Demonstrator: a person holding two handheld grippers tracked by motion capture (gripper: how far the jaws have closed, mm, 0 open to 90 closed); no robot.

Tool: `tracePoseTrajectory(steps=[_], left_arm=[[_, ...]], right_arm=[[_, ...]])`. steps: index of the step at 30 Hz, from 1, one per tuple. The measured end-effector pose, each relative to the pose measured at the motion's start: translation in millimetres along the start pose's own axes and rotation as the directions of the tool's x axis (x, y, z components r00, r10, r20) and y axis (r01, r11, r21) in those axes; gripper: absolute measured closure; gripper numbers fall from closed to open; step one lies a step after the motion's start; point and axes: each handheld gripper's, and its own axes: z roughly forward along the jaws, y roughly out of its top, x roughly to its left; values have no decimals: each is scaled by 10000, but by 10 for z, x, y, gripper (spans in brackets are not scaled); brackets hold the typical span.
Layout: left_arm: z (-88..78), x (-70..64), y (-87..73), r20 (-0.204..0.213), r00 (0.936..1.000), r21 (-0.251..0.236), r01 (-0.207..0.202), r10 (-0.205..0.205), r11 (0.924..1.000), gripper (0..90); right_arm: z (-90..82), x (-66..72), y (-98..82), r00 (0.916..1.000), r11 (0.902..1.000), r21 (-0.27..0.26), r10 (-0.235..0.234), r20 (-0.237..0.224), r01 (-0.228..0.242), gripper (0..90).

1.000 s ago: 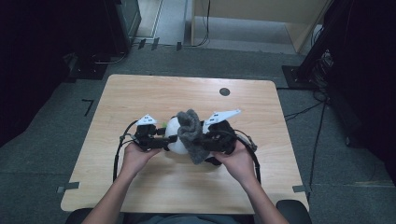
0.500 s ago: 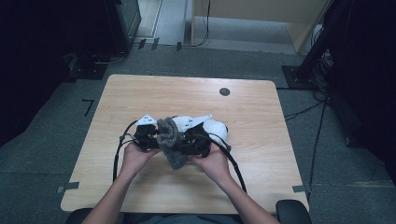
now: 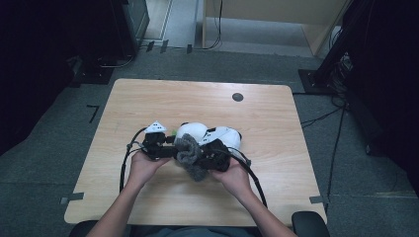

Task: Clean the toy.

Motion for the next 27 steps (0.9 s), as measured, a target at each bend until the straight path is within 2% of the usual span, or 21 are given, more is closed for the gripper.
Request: tracePoseTrajectory(steps=[18, 27], left_arm=[[5, -7, 0, -12, 10000, 2, -22, 22, 10000, 386], [5, -3, 1, 12, 10000, 11, -28, 28, 10000, 386]], right_arm=[[-369, -24, -237, 9991, 9988, 381, 286, 320, -298, 777], [-604, -83, -390, 9970, 9975, 448, 512, 578, -538, 772]])
